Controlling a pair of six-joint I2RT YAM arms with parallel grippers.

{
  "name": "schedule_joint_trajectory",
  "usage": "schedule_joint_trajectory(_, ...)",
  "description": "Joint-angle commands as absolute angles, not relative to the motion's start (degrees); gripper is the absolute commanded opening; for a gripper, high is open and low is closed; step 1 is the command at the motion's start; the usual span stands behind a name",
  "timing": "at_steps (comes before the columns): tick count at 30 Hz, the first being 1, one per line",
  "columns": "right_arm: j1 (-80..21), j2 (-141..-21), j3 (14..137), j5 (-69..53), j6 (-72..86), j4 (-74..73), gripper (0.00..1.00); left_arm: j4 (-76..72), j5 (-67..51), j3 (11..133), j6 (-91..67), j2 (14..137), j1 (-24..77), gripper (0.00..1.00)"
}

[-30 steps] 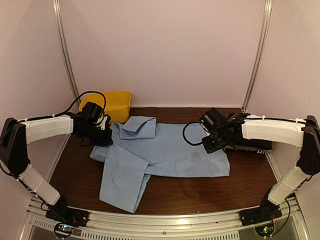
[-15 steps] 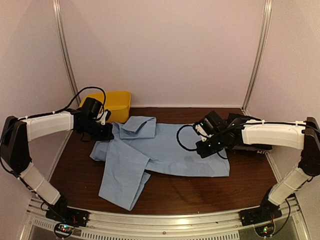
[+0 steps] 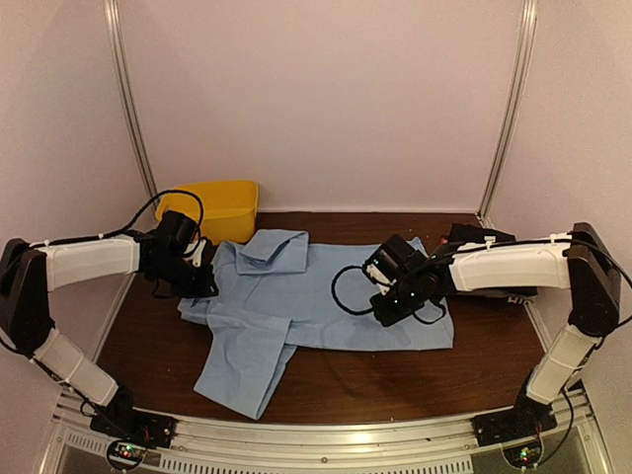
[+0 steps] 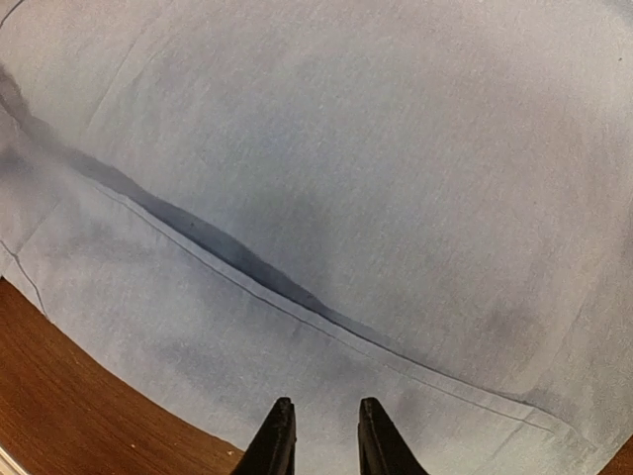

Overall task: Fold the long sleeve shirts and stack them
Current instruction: Fold the flattened shirt at the center of the board, then pick up the sleeve from the 1/3-folded shirt.

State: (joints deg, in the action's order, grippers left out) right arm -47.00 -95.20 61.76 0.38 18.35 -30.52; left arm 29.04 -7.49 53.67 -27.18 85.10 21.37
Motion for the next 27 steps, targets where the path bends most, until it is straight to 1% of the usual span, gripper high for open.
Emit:
schedule_joint_trajectory(1,-49.31,-96.46,64.97,0.43,18.78,-29.52,0.24,28.29,-5.75,53.06,-27.33,85.29,20.93,0.24)
schedule_joint_trajectory(2,-49.90,-96.50,65.11,0.40,18.99,-29.21,0.24,28.33,-5.16,52.90,-27.40,84.47,20.92,0.30)
schedule_joint_trajectory(4,-51.08,-96.43,64.88,-0.62,19.38,-27.88,0.24,28.30,-4.17,52.60,-27.51,82.75,20.92,0.40)
schedule_joint_trajectory(6,-52.77,-96.27,64.48,-3.41,19.67,-25.68,0.26,28.23,-3.79,52.42,-27.30,80.67,20.92,0.46)
schedule_joint_trajectory(8,-55.14,-96.44,64.23,-5.81,20.05,-22.90,0.30,27.57,-4.20,52.07,-26.89,78.36,20.92,0.51)
schedule_joint_trajectory(11,-59.44,-97.61,64.25,-9.33,21.11,-17.90,0.40,25.55,-5.14,51.07,-26.56,75.01,20.92,0.62)
schedule_joint_trajectory(15,-64.83,-100.90,65.42,-12.88,23.51,-11.91,0.59,24.50,-4.64,51.32,-26.00,72.27,20.92,0.76)
schedule_joint_trajectory(17,-67.19,-102.96,66.42,-13.57,24.89,-9.71,0.64,24.63,-4.15,52.33,-25.34,71.91,20.92,0.79)
schedule_joint_trajectory(21,-71.36,-106.64,68.46,-15.23,26.86,-5.59,0.74,25.51,-2.69,54.42,-24.13,72.13,20.92,0.81)
schedule_joint_trajectory(27,-75.71,-111.58,71.48,-17.76,27.47,-3.27,0.81,25.09,-1.10,55.69,-22.30,71.56,20.92,0.84)
